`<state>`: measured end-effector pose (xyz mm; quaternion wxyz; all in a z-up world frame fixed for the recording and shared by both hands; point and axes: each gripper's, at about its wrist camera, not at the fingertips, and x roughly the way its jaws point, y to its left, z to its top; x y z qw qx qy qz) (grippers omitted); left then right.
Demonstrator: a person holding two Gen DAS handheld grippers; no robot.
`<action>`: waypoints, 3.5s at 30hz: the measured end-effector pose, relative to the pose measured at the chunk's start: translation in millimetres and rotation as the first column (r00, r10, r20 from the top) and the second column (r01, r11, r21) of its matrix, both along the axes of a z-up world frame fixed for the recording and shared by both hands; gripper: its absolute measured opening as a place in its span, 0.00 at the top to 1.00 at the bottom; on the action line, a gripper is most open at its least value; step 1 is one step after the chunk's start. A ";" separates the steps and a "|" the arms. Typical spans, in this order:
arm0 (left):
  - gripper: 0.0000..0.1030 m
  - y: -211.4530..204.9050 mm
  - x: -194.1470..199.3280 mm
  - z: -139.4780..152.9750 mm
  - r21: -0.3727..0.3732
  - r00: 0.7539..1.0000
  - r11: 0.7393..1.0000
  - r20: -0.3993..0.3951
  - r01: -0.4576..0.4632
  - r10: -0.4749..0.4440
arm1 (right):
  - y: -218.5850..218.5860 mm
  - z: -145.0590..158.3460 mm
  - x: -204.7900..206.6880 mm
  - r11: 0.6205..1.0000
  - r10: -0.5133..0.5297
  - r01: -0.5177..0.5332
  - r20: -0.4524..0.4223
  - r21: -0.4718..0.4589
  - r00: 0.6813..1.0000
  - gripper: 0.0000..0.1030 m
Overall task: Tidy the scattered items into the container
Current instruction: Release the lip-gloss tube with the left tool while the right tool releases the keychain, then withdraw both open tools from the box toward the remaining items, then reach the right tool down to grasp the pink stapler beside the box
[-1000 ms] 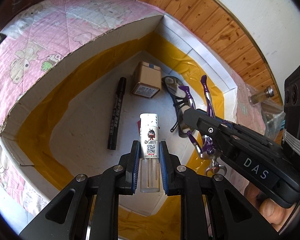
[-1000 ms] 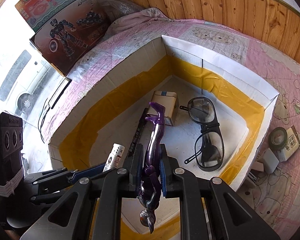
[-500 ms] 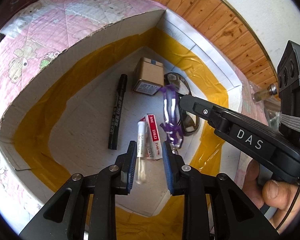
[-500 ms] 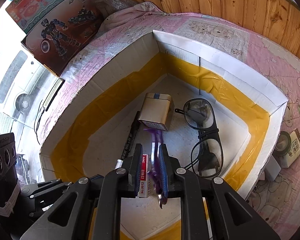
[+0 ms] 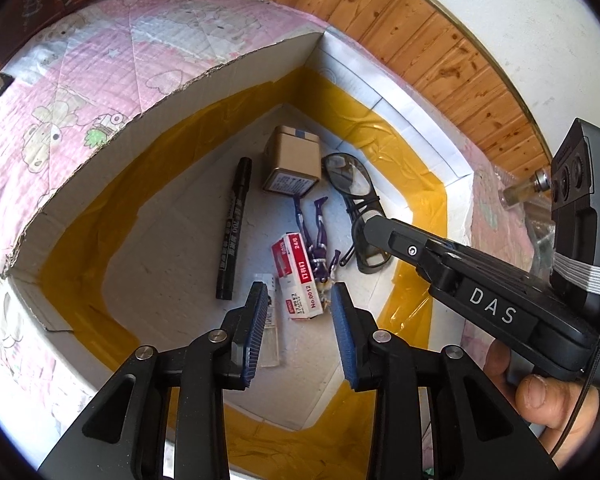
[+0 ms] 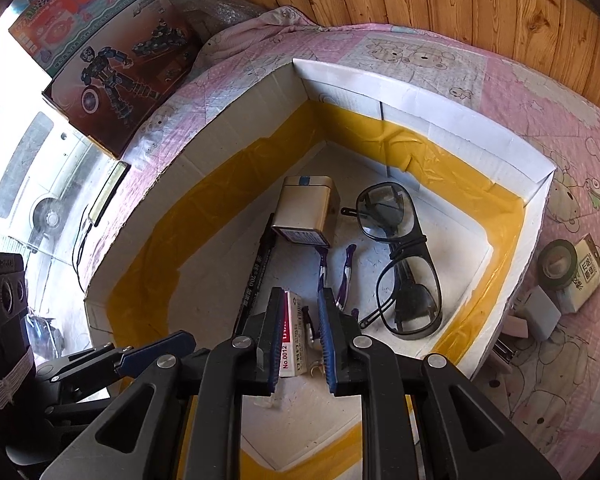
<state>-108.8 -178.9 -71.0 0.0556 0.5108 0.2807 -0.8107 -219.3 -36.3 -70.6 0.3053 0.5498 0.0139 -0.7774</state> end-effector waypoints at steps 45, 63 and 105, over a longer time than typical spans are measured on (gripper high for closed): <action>0.65 111.0 50.8 91.6 -0.225 0.944 0.959 -0.240 0.172 -0.226 | 146.5 49.4 107.4 0.942 -0.212 0.180 -0.088 -0.283 0.973 0.75; 0.59 173.8 13.6 67.5 -0.177 0.936 0.939 -0.143 0.296 -0.322 | 213.6 13.2 82.3 0.919 -0.309 0.286 -0.047 -0.272 0.950 0.70; 0.58 160.8 -50.3 42.1 -0.123 0.928 0.944 -0.181 0.306 -0.325 | 151.9 -85.3 -1.2 0.989 0.040 -0.059 -0.140 -0.137 0.989 0.74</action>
